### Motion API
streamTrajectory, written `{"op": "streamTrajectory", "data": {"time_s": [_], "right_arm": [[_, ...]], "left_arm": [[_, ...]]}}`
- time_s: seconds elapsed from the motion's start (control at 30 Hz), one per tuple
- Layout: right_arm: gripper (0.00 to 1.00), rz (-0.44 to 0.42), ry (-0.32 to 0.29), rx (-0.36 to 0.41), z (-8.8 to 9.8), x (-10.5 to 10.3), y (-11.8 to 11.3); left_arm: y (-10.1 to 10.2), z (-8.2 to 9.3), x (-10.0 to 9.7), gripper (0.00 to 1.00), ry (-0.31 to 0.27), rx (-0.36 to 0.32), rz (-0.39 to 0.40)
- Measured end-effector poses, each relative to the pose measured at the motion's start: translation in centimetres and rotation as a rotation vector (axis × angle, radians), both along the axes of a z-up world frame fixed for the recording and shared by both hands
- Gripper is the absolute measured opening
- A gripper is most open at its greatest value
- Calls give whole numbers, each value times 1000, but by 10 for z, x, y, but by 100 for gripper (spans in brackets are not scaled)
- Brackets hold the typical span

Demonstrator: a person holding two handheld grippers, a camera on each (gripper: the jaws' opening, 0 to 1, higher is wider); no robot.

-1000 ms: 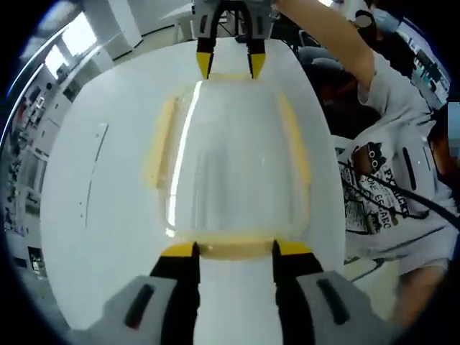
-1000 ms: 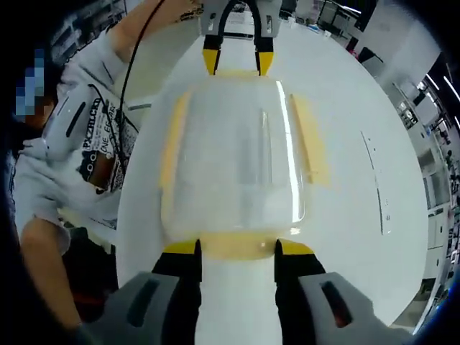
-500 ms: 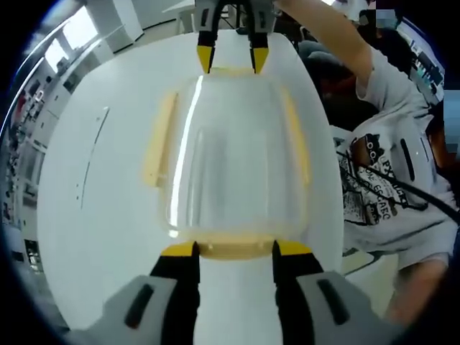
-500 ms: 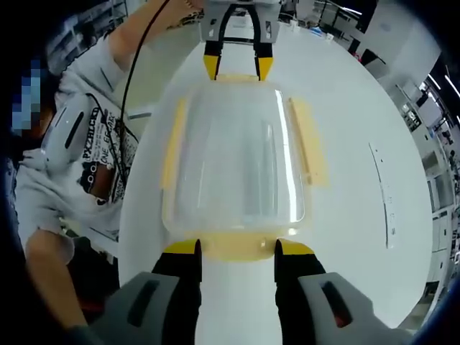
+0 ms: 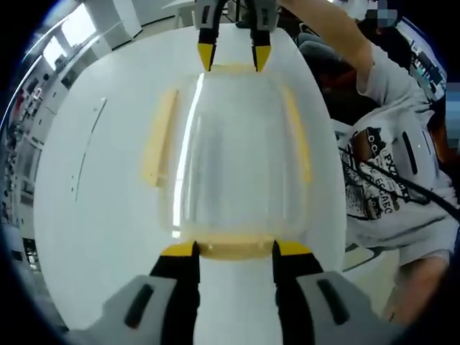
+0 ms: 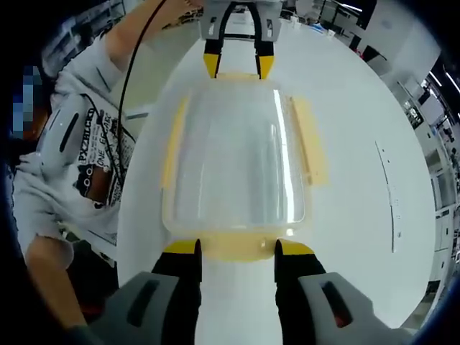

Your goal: Snap each plastic latch of the storage box into its locked position after aligning the lid with the box until every specified latch is closed and the lid sits flush.

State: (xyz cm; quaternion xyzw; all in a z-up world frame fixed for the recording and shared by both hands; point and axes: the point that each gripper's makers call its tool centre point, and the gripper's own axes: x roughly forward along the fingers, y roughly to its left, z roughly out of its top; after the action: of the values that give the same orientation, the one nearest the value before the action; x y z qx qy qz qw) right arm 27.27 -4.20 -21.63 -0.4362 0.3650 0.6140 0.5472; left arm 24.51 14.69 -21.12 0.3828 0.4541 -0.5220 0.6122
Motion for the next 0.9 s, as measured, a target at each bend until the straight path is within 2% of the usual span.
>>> {"op": "streamTrajectory", "data": {"time_s": [0.2,0.9], "right_arm": [[39,-5,-6,-3,-2,2,4],[39,-20,-2,21,-1,7,6]], "left_arm": [[3,-7,1,39,-9,27,0],[5,-8,3,39,-37,-15,-14]]}}
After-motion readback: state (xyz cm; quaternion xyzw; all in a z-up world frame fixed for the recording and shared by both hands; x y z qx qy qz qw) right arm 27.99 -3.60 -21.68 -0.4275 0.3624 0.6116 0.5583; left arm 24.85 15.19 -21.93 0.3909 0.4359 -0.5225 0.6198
